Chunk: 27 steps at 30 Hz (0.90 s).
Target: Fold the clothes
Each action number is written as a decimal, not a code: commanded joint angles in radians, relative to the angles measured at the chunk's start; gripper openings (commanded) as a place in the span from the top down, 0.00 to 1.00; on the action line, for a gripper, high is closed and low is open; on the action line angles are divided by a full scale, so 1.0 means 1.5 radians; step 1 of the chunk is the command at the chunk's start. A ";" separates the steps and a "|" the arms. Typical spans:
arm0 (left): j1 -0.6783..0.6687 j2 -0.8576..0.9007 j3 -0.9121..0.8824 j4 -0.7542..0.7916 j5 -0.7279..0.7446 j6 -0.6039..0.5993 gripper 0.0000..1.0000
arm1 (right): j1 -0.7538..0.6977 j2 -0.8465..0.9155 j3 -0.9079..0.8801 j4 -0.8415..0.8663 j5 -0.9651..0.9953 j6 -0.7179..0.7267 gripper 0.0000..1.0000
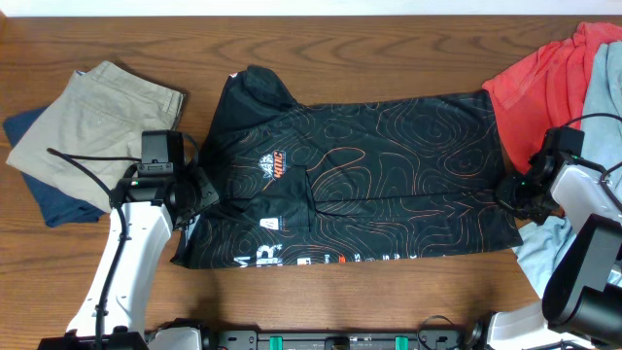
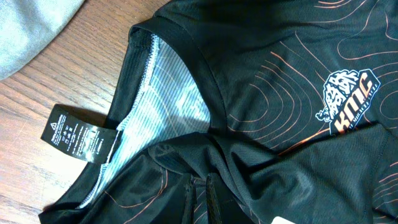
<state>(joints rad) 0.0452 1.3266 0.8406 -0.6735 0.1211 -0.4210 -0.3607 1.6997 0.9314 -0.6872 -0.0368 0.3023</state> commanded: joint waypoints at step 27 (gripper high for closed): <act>0.002 -0.005 0.020 0.045 0.009 0.049 0.85 | -0.051 -0.005 0.036 0.047 -0.187 0.018 0.78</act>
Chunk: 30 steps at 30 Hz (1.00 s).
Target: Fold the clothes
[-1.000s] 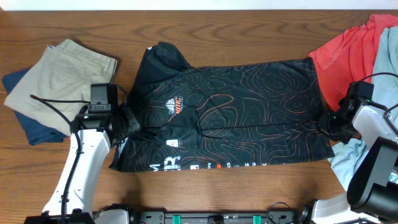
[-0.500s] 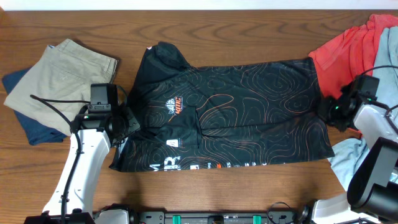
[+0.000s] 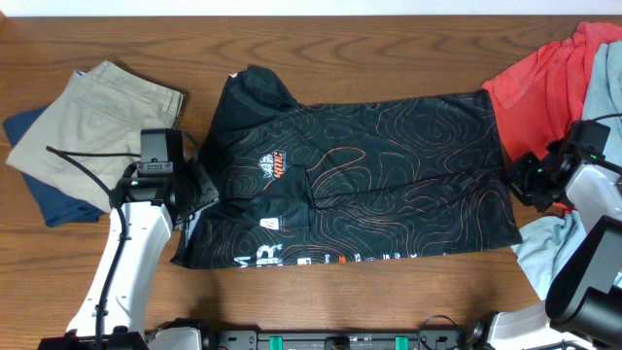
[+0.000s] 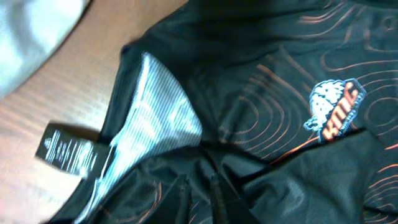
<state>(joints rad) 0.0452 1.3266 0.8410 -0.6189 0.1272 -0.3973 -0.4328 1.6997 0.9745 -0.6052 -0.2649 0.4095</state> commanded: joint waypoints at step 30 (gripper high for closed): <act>-0.021 0.518 0.434 0.216 0.045 0.123 0.31 | 0.170 -0.052 0.008 -0.151 -0.051 -0.208 0.55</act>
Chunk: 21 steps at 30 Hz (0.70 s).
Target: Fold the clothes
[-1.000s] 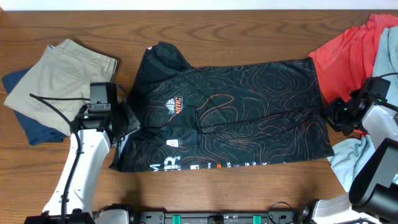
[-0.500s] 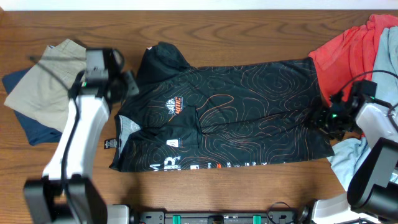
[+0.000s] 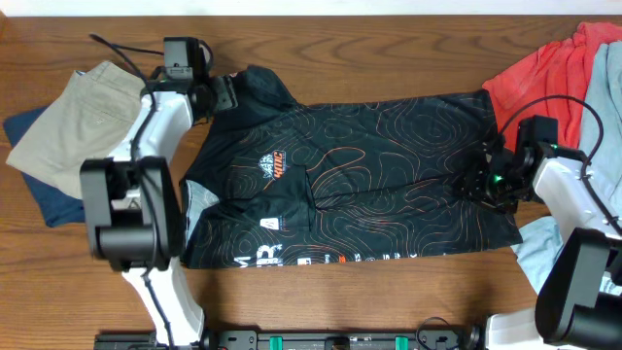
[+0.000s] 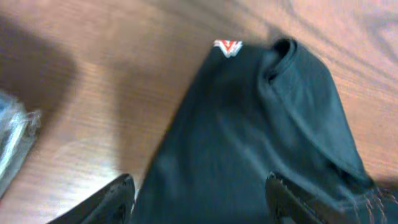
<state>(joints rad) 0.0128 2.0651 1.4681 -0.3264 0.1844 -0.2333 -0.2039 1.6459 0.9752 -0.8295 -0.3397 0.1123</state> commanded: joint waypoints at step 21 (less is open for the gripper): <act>-0.079 0.120 0.016 0.093 0.011 0.010 0.36 | 0.051 -0.017 0.007 0.064 0.007 0.009 0.48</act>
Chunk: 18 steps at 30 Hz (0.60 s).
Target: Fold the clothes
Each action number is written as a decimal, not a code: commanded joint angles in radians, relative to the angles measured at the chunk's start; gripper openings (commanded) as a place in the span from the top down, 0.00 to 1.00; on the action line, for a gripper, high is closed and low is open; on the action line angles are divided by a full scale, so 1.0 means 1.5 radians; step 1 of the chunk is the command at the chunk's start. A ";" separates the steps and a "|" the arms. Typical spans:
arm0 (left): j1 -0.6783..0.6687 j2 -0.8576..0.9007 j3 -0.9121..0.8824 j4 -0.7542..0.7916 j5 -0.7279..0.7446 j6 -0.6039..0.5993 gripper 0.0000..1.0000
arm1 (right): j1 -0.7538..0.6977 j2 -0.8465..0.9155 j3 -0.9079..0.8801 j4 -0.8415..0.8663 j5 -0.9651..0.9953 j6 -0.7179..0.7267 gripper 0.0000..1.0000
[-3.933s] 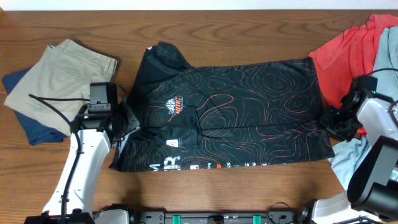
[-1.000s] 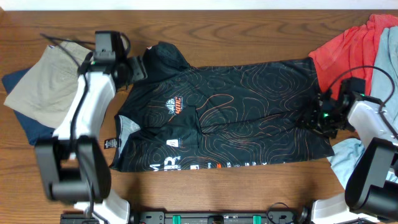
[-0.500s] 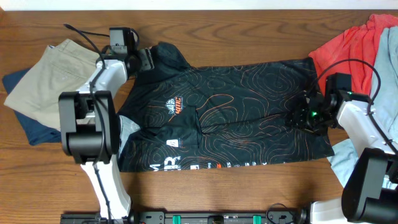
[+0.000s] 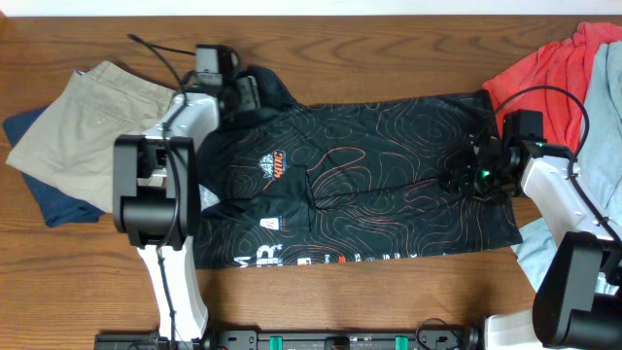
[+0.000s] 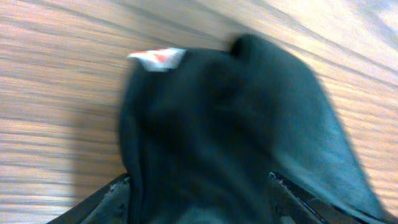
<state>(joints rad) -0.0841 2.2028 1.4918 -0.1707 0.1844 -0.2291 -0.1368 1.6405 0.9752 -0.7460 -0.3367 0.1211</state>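
A black shirt with orange contour lines (image 4: 379, 175) lies spread flat across the table. Its far left sleeve (image 5: 217, 124) is bunched and carries a small red and white tag (image 5: 155, 57). My left gripper (image 4: 251, 92) is at that sleeve. In the left wrist view the left gripper (image 5: 199, 186) stands open, with the dark cloth lying between its wide-set fingers (image 5: 118, 193). My right gripper (image 4: 459, 181) is over the shirt's right part, close to the hem. The overhead view does not show how its jaws stand.
Folded khaki trousers (image 4: 92, 122) lie on a navy garment (image 4: 58, 199) at the left. A red garment (image 4: 544, 73) and a pale blue one (image 4: 598, 107) are heaped at the right edge. Cables trail from both arms.
My left gripper has shifted a little to the right, onto the bunched sleeve, and remains open. My right gripper has moved slightly further left over the shirt.
My left gripper was first shut on cloth near the collar at the shirt's left side, with my right at the right hem. The right then backed off to the right. Later the left stood open at the far left sleeve and the right was back over the shirt.
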 commanded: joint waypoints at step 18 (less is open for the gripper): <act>-0.012 -0.070 0.000 -0.117 -0.012 -0.032 0.94 | 0.006 -0.008 0.033 0.239 0.164 0.000 0.39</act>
<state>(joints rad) -0.1093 2.1708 1.4933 -0.3187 0.1772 -0.2466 -0.1368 1.6405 0.9817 -0.4057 -0.1616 0.1219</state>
